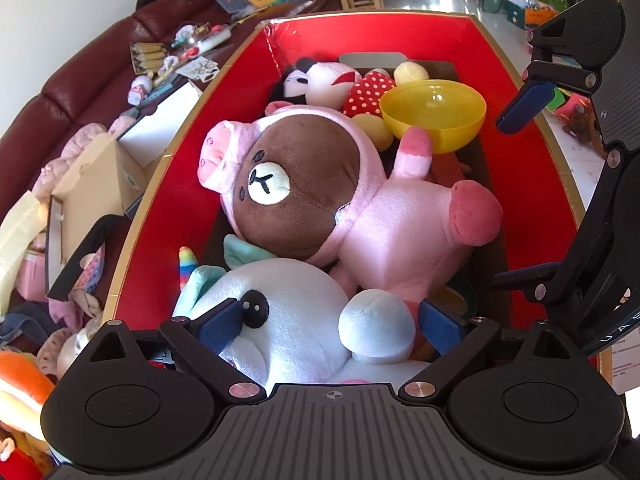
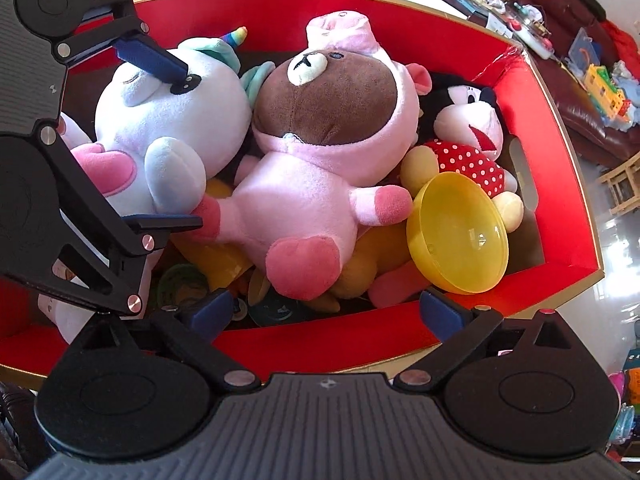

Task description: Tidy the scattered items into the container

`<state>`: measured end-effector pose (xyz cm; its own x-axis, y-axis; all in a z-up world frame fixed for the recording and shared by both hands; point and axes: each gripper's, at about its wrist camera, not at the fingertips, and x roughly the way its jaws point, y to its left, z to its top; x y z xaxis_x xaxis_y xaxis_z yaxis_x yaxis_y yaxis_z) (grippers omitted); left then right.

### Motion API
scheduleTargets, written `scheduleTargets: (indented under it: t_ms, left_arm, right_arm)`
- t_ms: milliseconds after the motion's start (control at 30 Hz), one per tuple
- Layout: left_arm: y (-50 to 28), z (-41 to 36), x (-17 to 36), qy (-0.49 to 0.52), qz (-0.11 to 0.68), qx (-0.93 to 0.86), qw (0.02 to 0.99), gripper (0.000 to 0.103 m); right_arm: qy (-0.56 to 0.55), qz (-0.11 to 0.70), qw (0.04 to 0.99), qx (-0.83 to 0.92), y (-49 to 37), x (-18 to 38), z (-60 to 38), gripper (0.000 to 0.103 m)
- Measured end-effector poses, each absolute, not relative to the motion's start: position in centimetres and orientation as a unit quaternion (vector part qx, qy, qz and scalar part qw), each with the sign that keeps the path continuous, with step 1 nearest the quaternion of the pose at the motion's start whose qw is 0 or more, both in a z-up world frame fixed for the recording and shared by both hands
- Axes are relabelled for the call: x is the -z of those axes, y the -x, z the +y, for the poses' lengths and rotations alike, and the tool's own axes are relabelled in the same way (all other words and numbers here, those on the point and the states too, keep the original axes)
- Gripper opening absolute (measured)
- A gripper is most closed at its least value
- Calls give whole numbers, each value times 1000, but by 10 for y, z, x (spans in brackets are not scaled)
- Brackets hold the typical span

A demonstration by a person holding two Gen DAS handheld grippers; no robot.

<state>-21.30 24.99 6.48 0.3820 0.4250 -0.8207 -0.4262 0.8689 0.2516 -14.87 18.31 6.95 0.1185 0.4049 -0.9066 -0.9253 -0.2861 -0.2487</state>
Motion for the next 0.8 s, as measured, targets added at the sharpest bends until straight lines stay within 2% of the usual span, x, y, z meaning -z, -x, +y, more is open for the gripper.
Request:
scheduleTargets:
  t_ms: [800]
  left_arm:
    - [213,256,-59,-29,495,-230,838,103]
  right_arm:
    - [535,257,521,-614,152,-53,192,102]
